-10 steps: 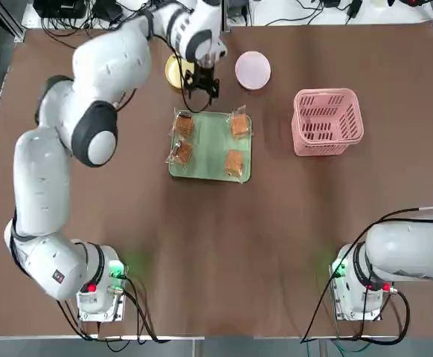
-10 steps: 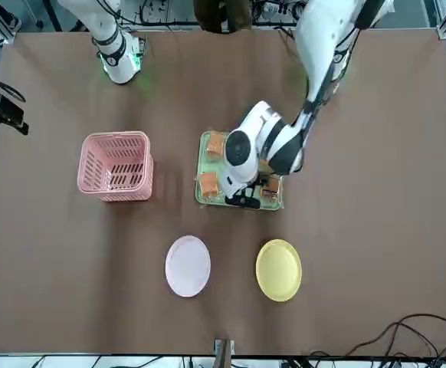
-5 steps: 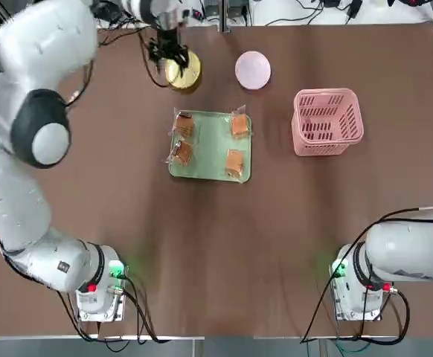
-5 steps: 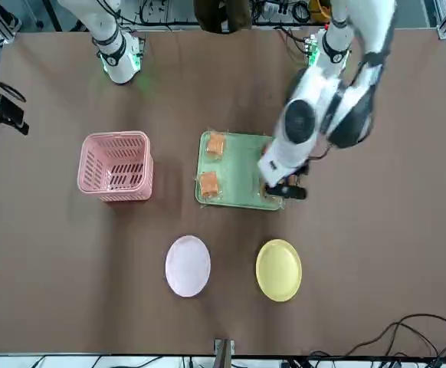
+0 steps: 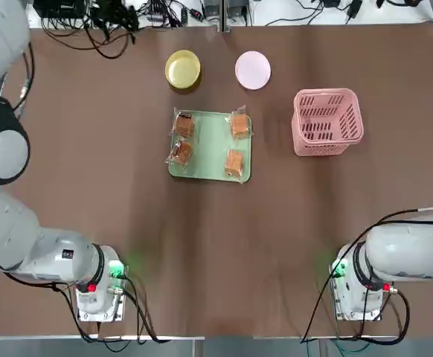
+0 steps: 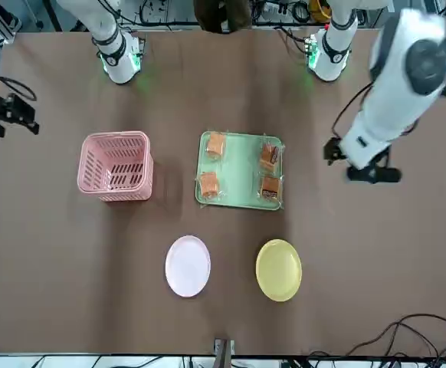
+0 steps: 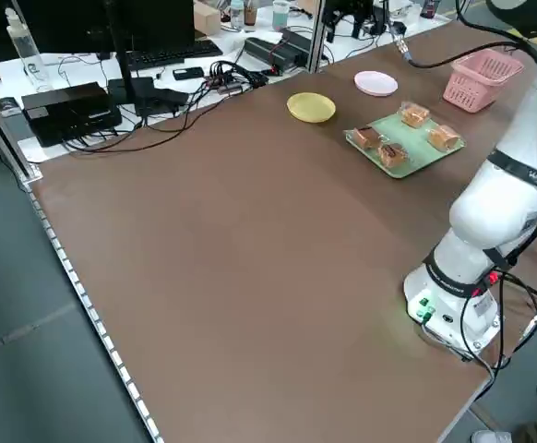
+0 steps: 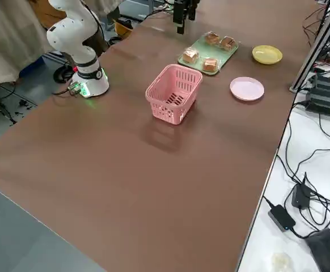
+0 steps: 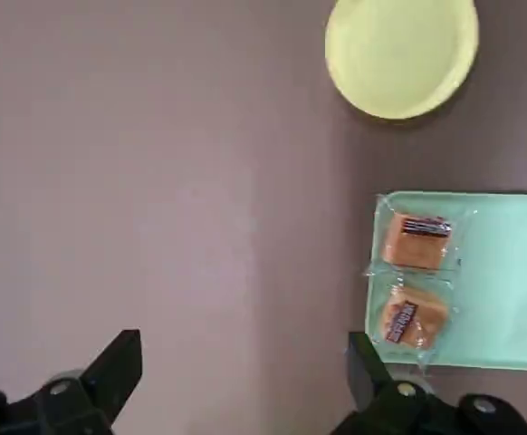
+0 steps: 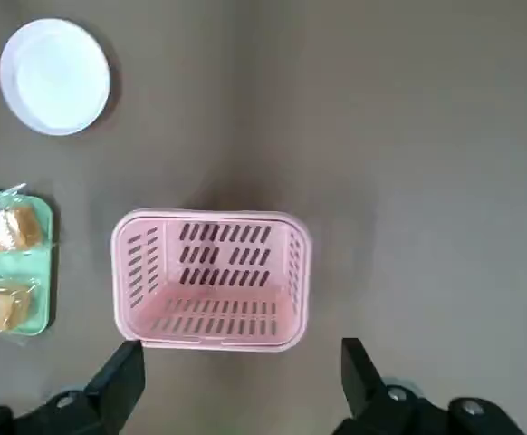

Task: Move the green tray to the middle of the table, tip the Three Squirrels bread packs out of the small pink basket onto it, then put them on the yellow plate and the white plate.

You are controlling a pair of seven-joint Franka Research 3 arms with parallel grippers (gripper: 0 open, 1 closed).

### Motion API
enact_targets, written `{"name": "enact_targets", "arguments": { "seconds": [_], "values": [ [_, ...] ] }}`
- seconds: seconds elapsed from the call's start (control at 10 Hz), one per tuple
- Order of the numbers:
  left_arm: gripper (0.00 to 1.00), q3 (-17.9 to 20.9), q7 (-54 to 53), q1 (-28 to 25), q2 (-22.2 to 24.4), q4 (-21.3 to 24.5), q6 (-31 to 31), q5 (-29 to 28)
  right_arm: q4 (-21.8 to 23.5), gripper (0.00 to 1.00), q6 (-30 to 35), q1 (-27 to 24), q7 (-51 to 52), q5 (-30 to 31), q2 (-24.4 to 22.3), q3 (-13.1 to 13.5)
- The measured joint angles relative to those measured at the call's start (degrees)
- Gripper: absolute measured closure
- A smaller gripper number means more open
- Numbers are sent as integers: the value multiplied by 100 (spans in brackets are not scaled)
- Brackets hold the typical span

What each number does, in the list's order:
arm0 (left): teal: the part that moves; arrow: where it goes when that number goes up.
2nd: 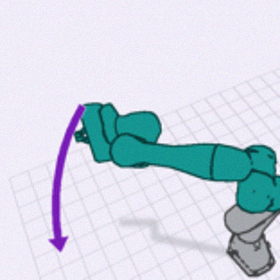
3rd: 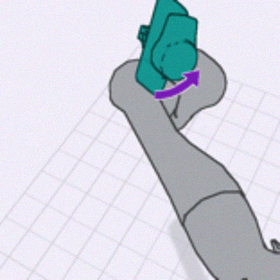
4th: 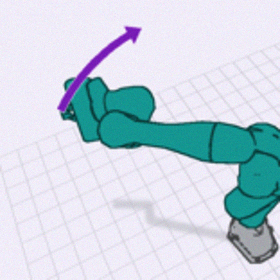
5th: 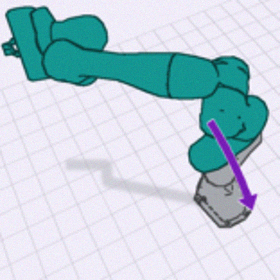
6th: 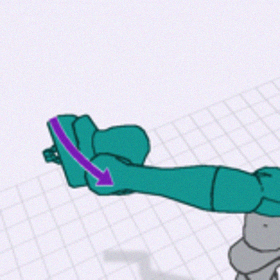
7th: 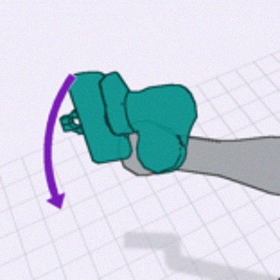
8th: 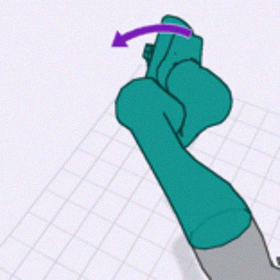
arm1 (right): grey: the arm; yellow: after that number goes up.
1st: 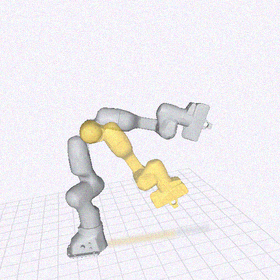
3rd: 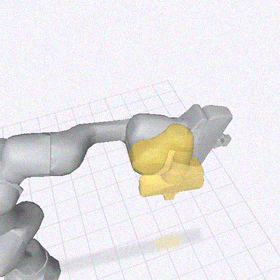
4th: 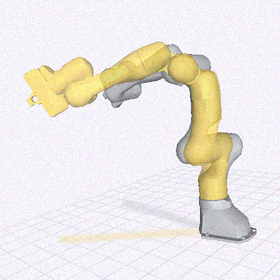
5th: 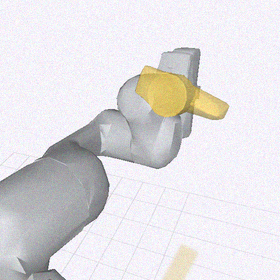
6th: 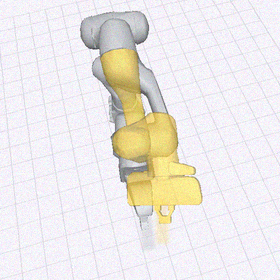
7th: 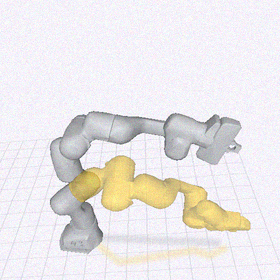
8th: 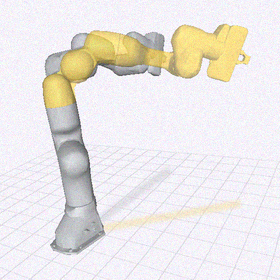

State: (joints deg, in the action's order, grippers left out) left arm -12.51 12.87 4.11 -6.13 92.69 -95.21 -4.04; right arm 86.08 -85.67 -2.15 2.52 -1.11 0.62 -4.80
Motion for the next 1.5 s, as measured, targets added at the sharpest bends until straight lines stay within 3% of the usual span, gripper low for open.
{"name": "enact_targets", "arguments": {
  "seconds": [0.4, 0.6, 0.7, 1.0, 1.3, 1.5],
  "values": [
    [0, 169, -984, -449, 468, -224, 308, 266, 1037, 7, -1191, 1015, -689, -9, 81, -45],
    [0, 1007, -1407, -59, 612, -197, 300, 524, 1722, 10, -1901, 1486, -1051, -13, 121, -56],
    [0, 1109, -1411, 71, 558, -86, 145, 538, 2107, 10, -2378, 1755, -1302, -36, 138, -58],
    [0, 711, -770, 288, -157, 447, -1220, 573, 3118, 10, -3942, 2804, -2553, -44, 437, -76],
    [0, 212, -45, 442, -948, 892, -2456, 494, 3161, 9, -4868, 3223, -3051, -44, 1132, -69],
    [0, 148, 5, 878, -1252, 1350, -3259, 273, 3041, 8, -5084, 3313, -3248, -44, 1393, -66]
  ]
}}
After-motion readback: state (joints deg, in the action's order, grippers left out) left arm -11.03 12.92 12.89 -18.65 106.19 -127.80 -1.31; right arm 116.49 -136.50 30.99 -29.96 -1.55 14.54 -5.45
